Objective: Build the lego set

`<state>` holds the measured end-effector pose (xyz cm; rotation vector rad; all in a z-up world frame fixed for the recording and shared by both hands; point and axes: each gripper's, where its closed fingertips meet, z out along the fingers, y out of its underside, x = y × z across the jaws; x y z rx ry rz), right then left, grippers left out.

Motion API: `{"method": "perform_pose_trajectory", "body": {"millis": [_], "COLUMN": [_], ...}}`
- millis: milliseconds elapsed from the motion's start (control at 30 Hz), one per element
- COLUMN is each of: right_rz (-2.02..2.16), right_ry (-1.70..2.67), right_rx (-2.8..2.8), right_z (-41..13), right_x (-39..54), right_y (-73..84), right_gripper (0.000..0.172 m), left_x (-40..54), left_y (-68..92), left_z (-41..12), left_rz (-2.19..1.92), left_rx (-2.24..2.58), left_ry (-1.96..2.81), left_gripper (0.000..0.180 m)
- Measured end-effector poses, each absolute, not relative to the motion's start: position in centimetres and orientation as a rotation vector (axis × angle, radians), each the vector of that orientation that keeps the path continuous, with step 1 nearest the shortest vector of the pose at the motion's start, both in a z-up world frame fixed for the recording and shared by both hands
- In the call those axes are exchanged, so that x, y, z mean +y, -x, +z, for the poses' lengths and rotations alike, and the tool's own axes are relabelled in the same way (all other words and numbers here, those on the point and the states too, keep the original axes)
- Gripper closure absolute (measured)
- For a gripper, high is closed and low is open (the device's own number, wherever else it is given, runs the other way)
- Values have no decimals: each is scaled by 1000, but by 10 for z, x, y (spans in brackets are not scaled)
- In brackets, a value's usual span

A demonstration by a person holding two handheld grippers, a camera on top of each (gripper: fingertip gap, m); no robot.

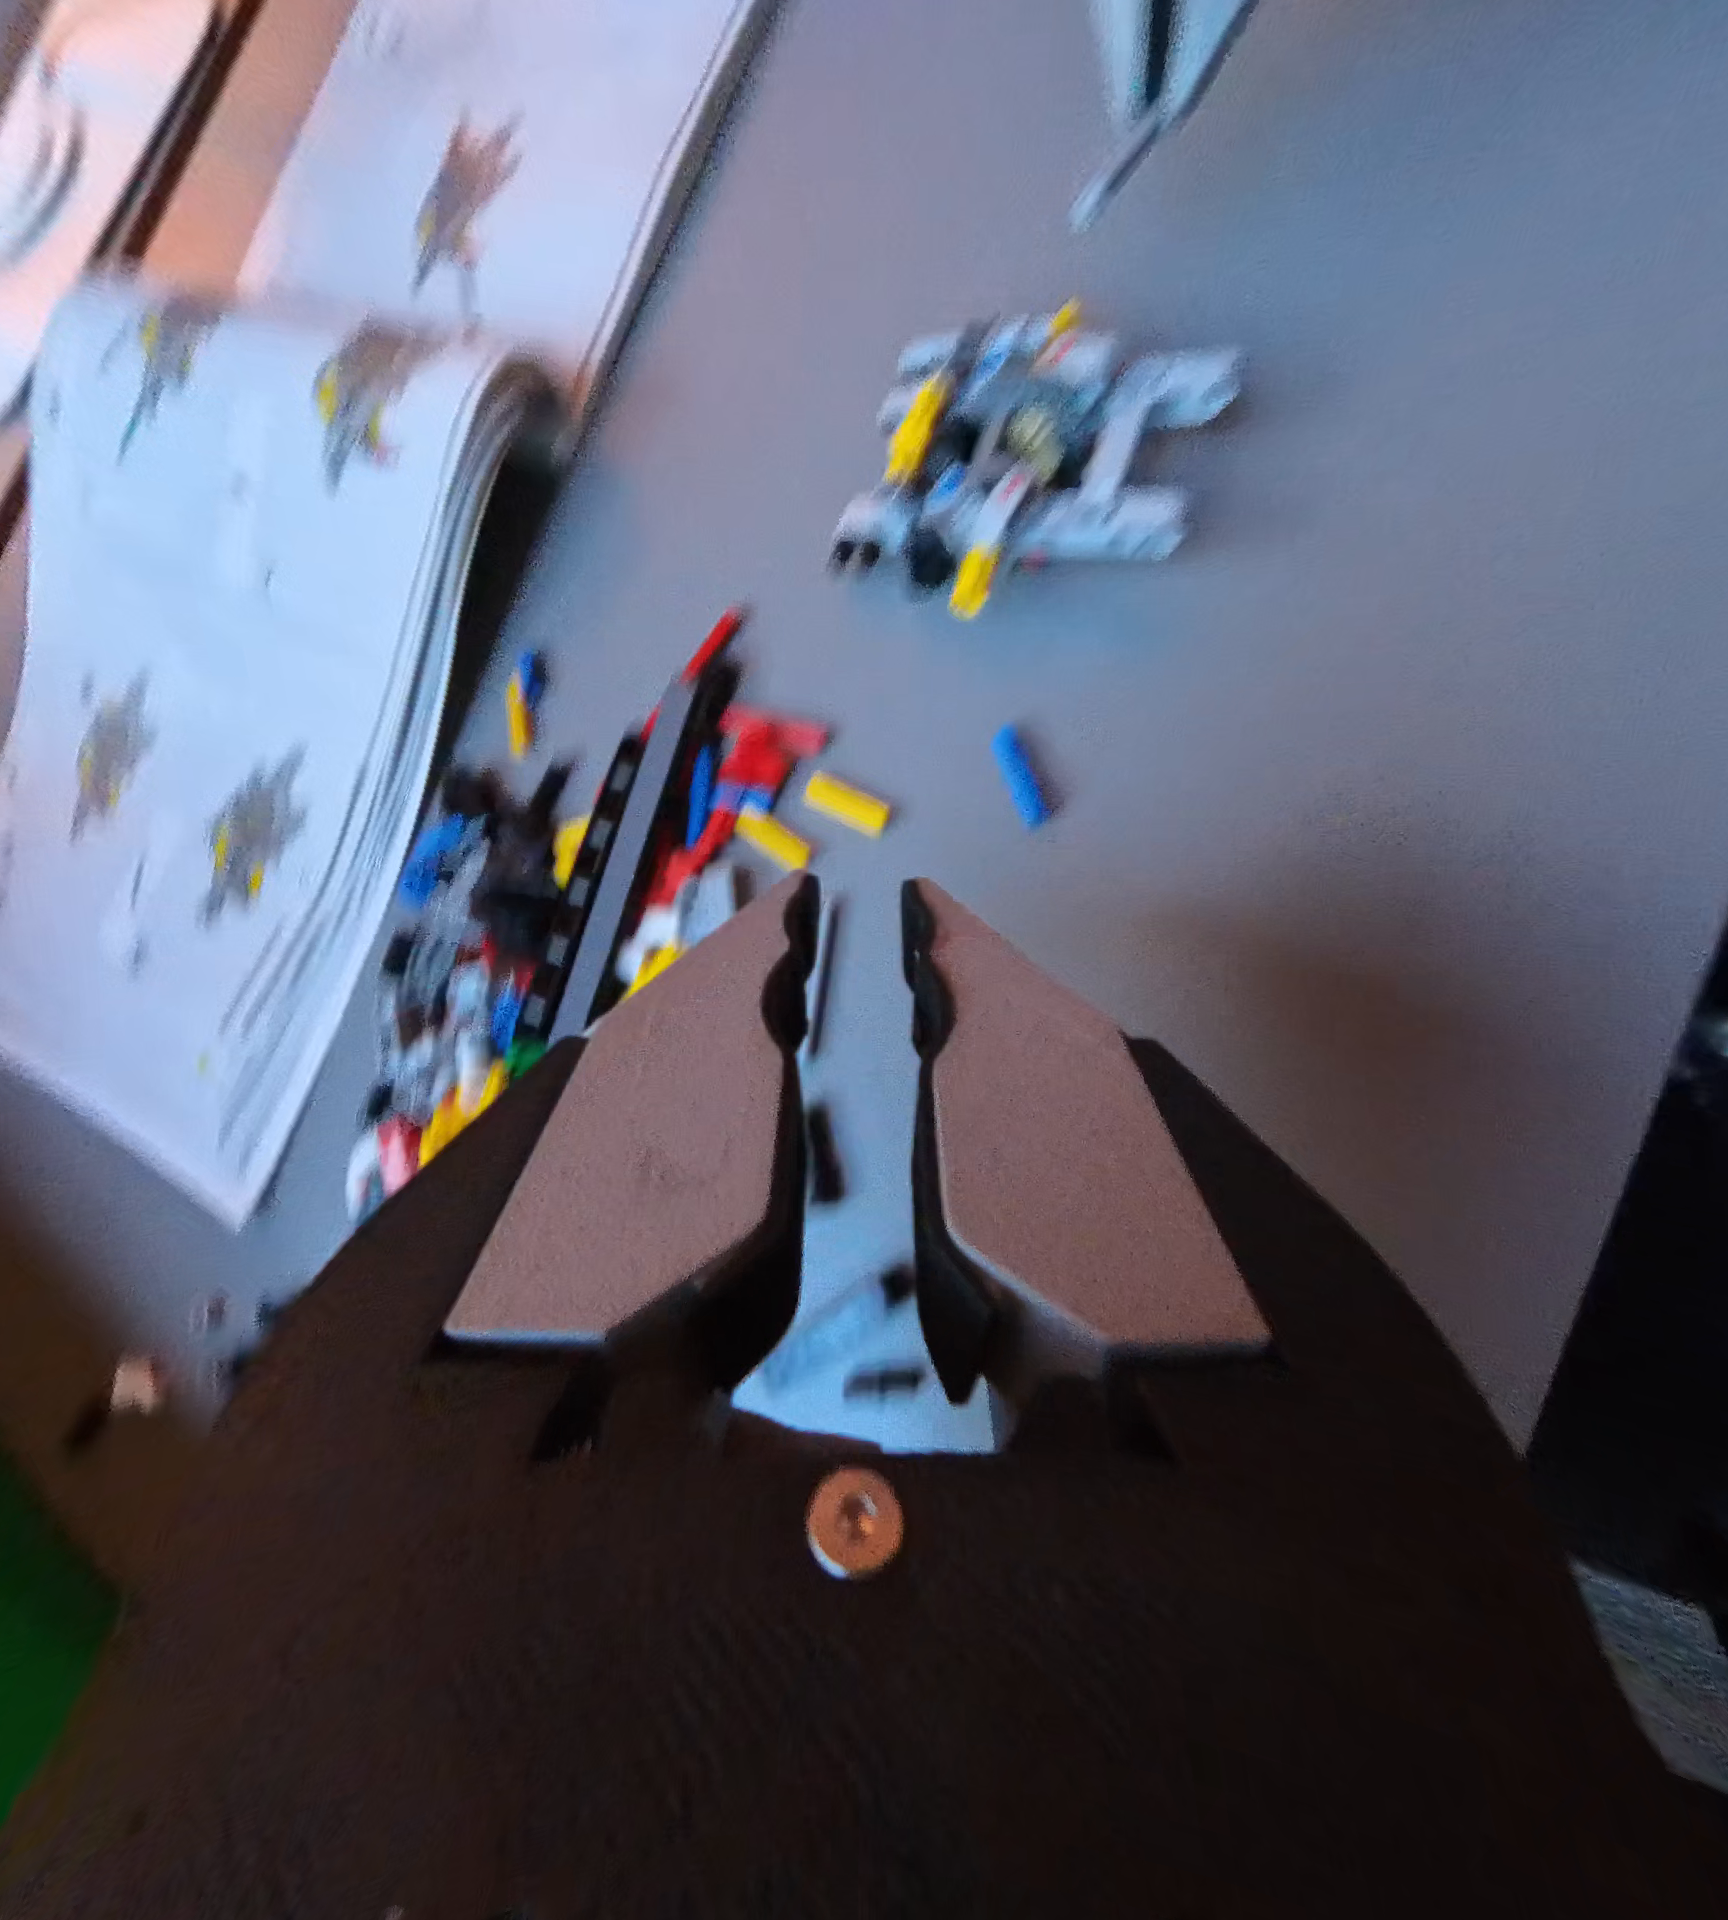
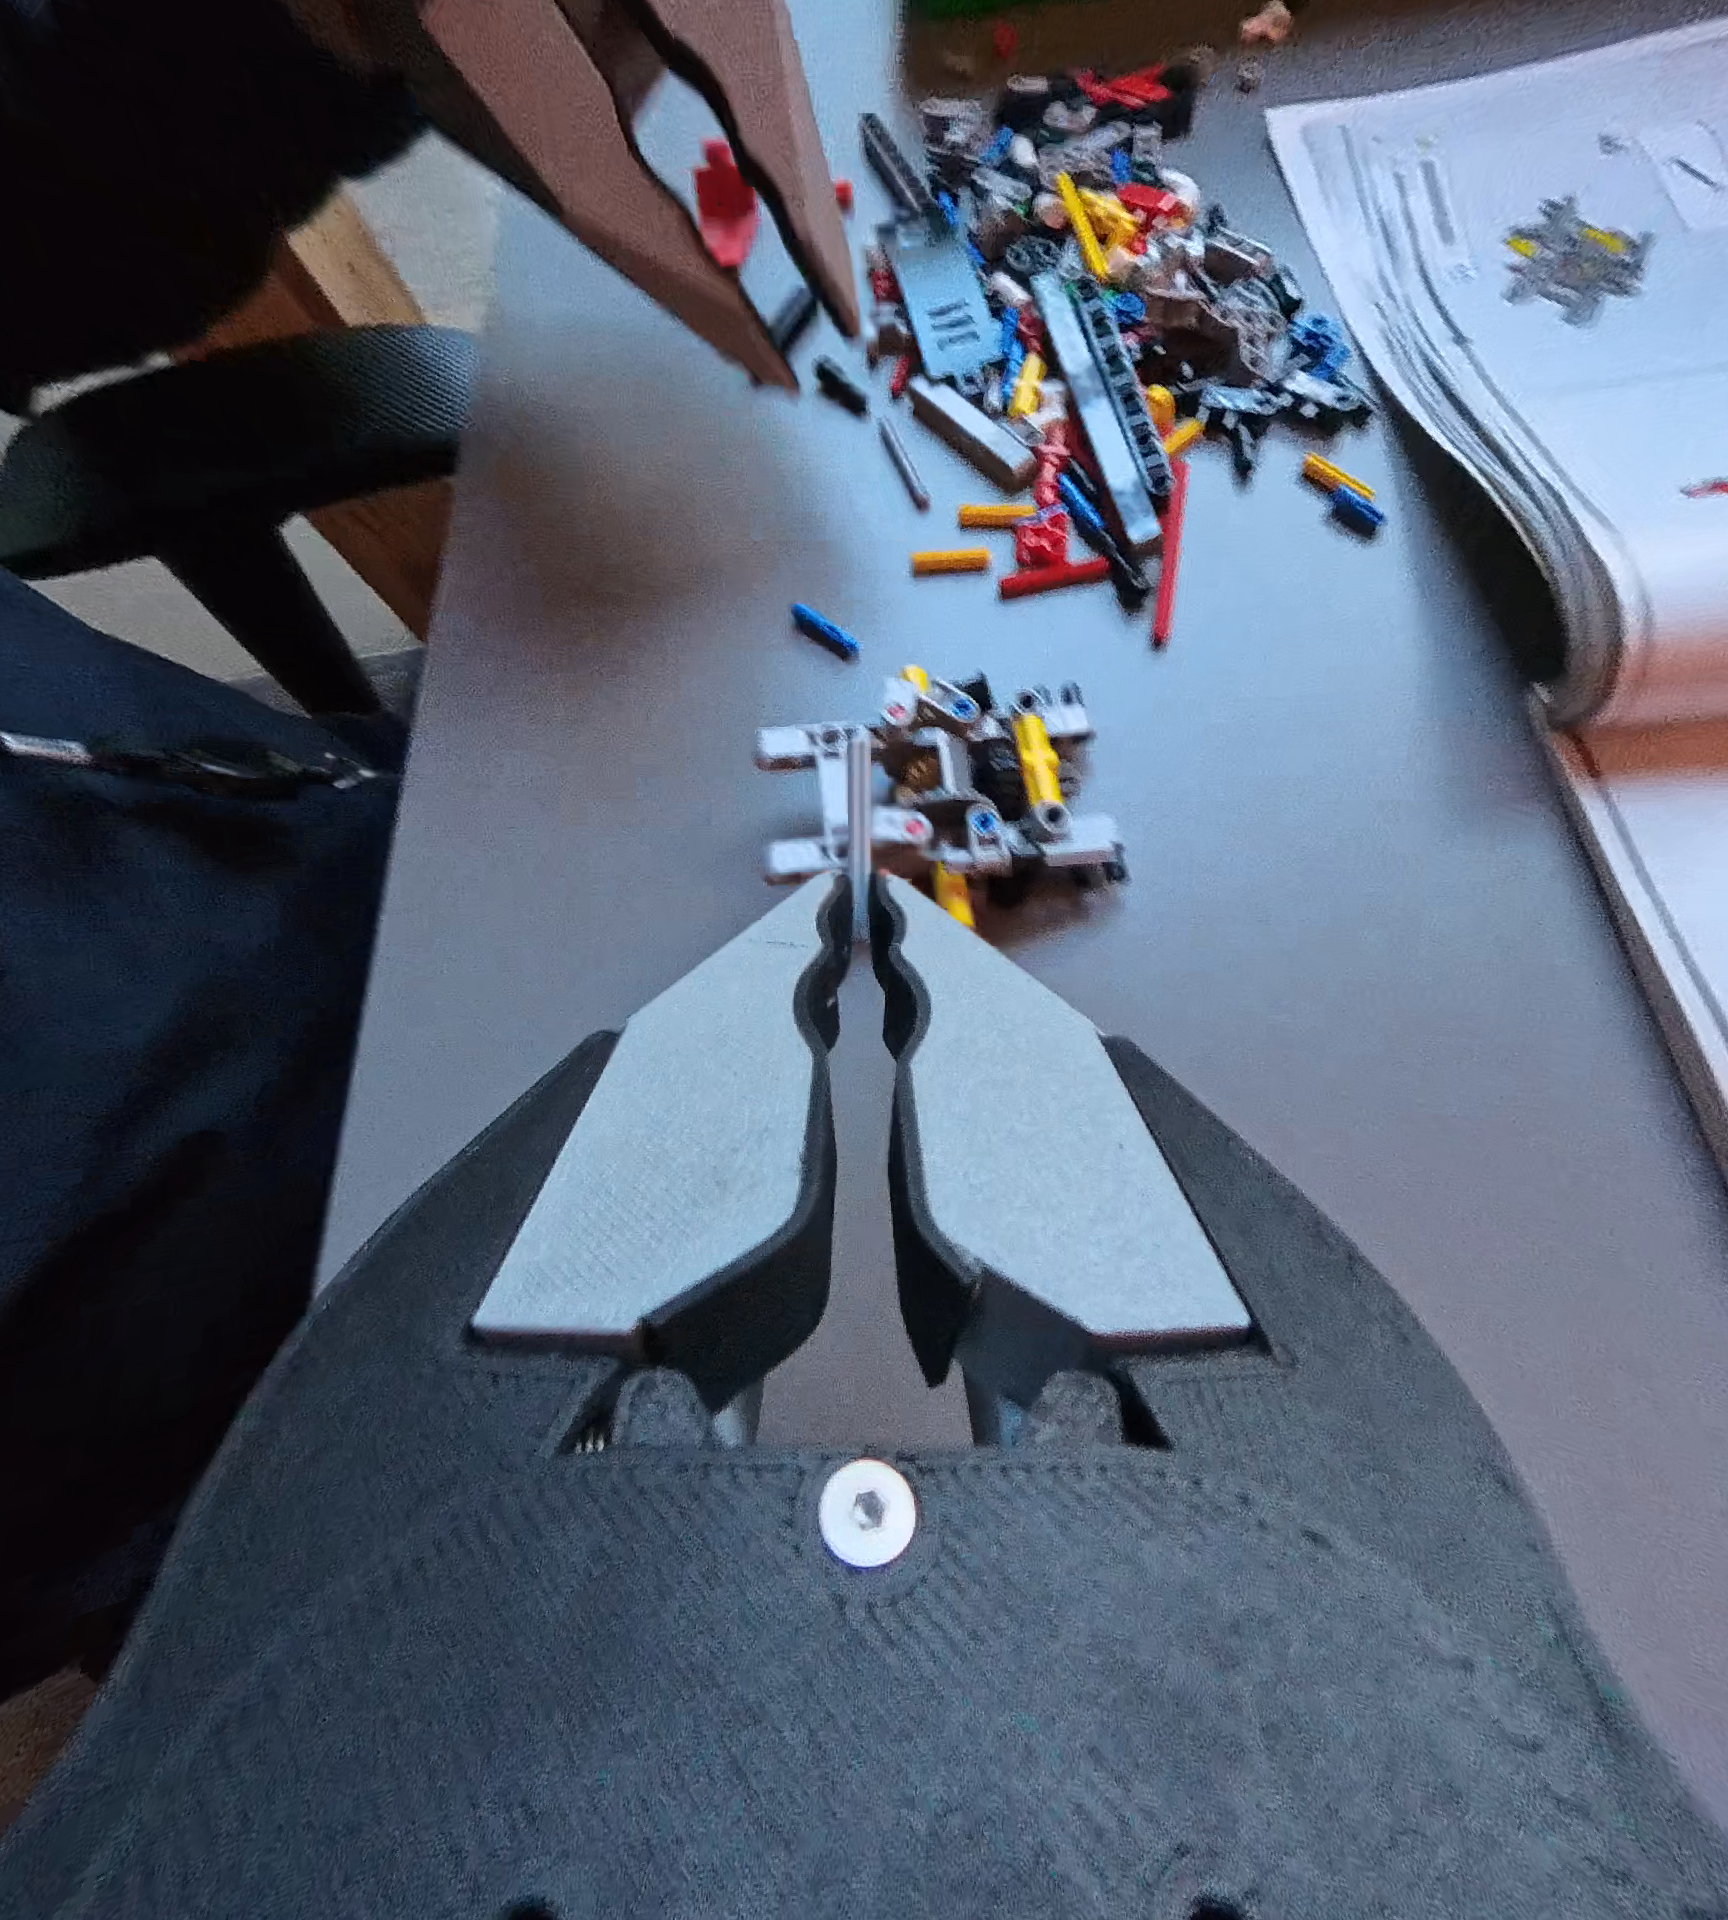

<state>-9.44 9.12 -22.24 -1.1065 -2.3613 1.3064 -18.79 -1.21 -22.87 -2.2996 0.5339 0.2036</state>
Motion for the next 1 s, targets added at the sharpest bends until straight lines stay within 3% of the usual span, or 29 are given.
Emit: {"method": "perform_pose_trajectory", "body": {"millis": [200, 467, 867, 900, 967, 1000], "right_rz": [1432, 1551, 1503, 1489, 1396, 1337], "right_ry": [1136, 1170, 1156, 1153, 1154, 1155], "right_rx": [-2365, -2367, -2336, -2303, -2193, -2153], "right_z": [-210, -209, -216, -215, -213, -214], "right_x": [60, 51, 42, 43, 49, 52], "right_y": [101, 102, 108, 110, 118, 121], "right_gripper": [171, 171, 171, 167, 139, 136], "left_x": [42, 57, 40, 36, 24, 16], "left_y": [130, 106, 110, 113, 124, 132], "left_z": [-224, -224, -230, -229, -233, -235], "left_rz": [148, 106, 21, 14, 17, 28], "left_rx": [827, 989, 827, 790, 714, 669], "left_ry": [2196, 2121, 2142, 2149, 2185, 2210], "left_gripper": [162, 171, 179, 179, 179, 179]}}
